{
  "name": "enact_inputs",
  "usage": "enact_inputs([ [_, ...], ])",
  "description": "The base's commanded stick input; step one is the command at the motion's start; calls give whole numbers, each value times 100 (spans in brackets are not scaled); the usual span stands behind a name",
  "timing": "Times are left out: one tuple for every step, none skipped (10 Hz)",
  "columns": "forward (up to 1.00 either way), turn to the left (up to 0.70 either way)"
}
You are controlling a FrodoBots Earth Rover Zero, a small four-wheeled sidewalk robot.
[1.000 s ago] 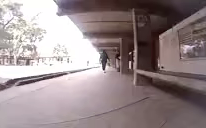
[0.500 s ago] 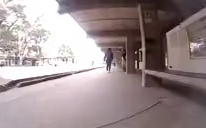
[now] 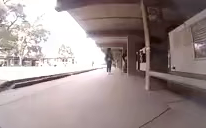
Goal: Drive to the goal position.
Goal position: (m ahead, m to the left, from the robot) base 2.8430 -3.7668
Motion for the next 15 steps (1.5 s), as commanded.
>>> enact_inputs([
  [50, 0],
  [50, 0],
  [50, 0],
  [50, 0],
  [50, 0],
  [50, 0],
  [50, 0],
  [50, 0],
  [50, 0],
  [50, 0],
  [50, 0],
  [50, 0],
  [50, 0],
  [50, 0],
  [50, 0],
])
